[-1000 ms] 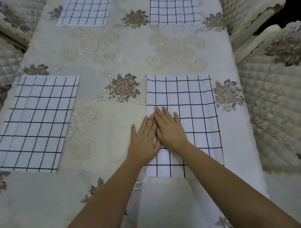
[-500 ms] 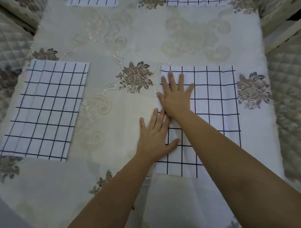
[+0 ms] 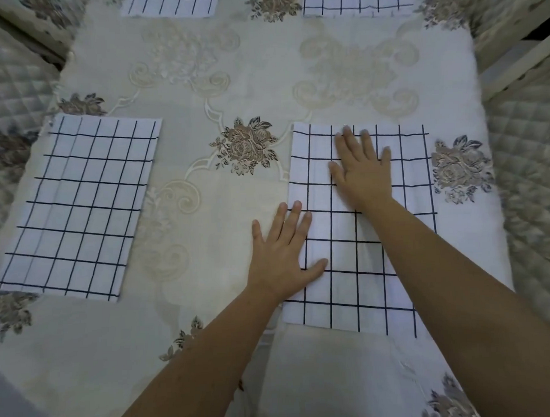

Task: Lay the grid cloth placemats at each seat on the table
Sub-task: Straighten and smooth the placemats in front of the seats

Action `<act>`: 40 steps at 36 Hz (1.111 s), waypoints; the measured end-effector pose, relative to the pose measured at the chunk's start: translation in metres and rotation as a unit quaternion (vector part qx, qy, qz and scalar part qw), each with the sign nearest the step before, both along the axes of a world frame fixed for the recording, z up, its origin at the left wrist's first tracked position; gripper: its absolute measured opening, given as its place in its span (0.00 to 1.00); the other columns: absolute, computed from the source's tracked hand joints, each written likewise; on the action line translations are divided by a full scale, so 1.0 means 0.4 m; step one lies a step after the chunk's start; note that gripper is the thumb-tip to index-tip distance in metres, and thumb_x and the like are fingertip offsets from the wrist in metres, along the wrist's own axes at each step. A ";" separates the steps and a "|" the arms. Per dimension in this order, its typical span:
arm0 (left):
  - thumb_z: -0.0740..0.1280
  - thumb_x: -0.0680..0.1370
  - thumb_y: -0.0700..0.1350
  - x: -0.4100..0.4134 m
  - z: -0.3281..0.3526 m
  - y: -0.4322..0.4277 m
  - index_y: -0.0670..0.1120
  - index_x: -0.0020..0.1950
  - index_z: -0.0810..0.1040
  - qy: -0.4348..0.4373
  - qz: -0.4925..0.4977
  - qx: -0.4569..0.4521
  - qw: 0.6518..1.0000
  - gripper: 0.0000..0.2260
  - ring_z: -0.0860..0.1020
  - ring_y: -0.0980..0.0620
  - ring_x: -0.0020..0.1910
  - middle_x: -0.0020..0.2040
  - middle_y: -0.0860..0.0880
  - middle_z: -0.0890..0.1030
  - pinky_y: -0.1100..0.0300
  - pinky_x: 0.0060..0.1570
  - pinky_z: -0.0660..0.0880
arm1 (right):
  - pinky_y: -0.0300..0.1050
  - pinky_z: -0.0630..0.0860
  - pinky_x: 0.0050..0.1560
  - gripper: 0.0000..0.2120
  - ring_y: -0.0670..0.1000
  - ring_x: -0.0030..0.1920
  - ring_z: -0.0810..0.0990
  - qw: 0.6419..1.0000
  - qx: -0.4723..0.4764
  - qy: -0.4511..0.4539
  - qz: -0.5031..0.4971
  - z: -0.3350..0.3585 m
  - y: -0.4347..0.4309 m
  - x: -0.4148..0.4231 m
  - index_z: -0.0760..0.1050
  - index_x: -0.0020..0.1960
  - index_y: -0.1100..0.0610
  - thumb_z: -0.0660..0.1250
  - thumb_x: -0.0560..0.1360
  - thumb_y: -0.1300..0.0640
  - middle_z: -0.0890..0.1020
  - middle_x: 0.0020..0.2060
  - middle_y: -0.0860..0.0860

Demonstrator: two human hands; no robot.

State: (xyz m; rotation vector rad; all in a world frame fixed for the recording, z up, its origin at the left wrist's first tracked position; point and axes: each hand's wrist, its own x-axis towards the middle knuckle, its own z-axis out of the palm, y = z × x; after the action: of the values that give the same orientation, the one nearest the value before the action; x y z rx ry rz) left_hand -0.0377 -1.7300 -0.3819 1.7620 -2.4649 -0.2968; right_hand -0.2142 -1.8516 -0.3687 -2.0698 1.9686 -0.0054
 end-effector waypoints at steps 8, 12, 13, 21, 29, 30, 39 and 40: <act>0.55 0.72 0.66 0.002 0.001 0.002 0.48 0.75 0.58 -0.007 -0.005 0.005 1.000 0.36 0.53 0.48 0.75 0.76 0.47 0.58 0.32 0.65 0.57 | 0.63 0.41 0.73 0.26 0.52 0.77 0.42 0.998 0.009 0.009 -0.061 0.009 0.040 -0.119 0.44 0.77 0.50 0.46 0.81 0.48 0.44 0.77 0.46; 0.54 0.72 0.66 0.001 0.006 0.001 0.47 0.75 0.60 -0.013 -0.007 0.007 1.000 0.36 0.54 0.48 0.75 0.76 0.47 0.59 0.32 0.63 0.59 | 0.65 0.41 0.72 0.26 0.57 0.77 0.42 0.995 0.017 0.053 -0.080 0.016 0.061 -0.111 0.44 0.77 0.55 0.44 0.82 0.50 0.45 0.77 0.51; 0.54 0.72 0.66 0.001 0.008 0.001 0.47 0.74 0.60 -0.015 -0.008 0.008 1.000 0.36 0.54 0.48 0.75 0.76 0.47 0.59 0.32 0.63 0.59 | 0.66 0.43 0.71 0.26 0.58 0.77 0.44 0.995 0.008 0.055 -0.080 0.019 0.074 -0.094 0.45 0.77 0.56 0.43 0.81 0.49 0.47 0.77 0.52; 0.54 0.71 0.66 -0.002 0.017 0.000 0.46 0.72 0.65 -0.034 -0.014 0.017 0.999 0.36 0.63 0.44 0.73 0.74 0.46 0.64 0.32 0.60 0.64 | 0.68 0.62 0.65 0.26 0.61 0.71 0.65 0.998 -0.008 -0.062 -0.004 0.011 0.264 0.117 0.66 0.71 0.58 0.46 0.78 0.49 0.68 0.71 0.54; 0.53 0.73 0.62 -0.004 0.022 0.002 0.46 0.73 0.64 -0.035 -0.017 0.024 0.999 0.33 0.62 0.43 0.73 0.75 0.46 0.62 0.32 0.60 0.63 | 0.61 0.47 0.73 0.31 0.54 0.77 0.48 0.999 -0.003 -0.039 -0.026 0.002 0.304 0.021 0.51 0.76 0.51 0.38 0.75 0.44 0.52 0.77 0.48; 0.53 0.73 0.62 -0.004 0.022 0.003 0.45 0.73 0.64 -0.037 -0.017 0.025 0.999 0.33 0.62 0.43 0.73 0.75 0.45 0.62 0.32 0.60 0.63 | 0.62 0.48 0.72 0.31 0.55 0.77 0.50 0.999 -0.004 -0.037 -0.037 0.003 0.309 0.007 0.52 0.76 0.52 0.39 0.75 0.44 0.53 0.76 0.49; 0.47 0.74 0.60 -0.008 0.032 0.006 0.46 0.76 0.57 -0.056 -0.010 0.058 0.997 0.32 0.55 0.44 0.76 0.77 0.47 0.55 0.32 0.64 0.58 | 0.66 0.51 0.70 0.32 0.56 0.76 0.52 0.997 0.001 -0.021 -0.073 0.019 0.346 -0.067 0.54 0.76 0.53 0.37 0.74 0.44 0.55 0.76 0.49; 0.46 0.74 0.60 -0.009 0.034 0.006 0.46 0.76 0.56 -0.059 -0.010 0.063 0.996 0.33 0.53 0.44 0.76 0.77 0.47 0.54 0.32 0.65 0.56 | 0.66 0.52 0.70 0.32 0.56 0.76 0.52 0.997 0.004 -0.020 -0.072 0.021 0.347 -0.067 0.55 0.76 0.53 0.37 0.74 0.45 0.56 0.76 0.50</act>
State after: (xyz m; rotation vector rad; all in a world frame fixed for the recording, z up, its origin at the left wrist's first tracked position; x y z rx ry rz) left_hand -0.0415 -1.7275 -0.3682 1.8549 -2.5992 -0.3688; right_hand -0.2411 -1.7130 -0.3602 -1.9024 2.0859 -0.0678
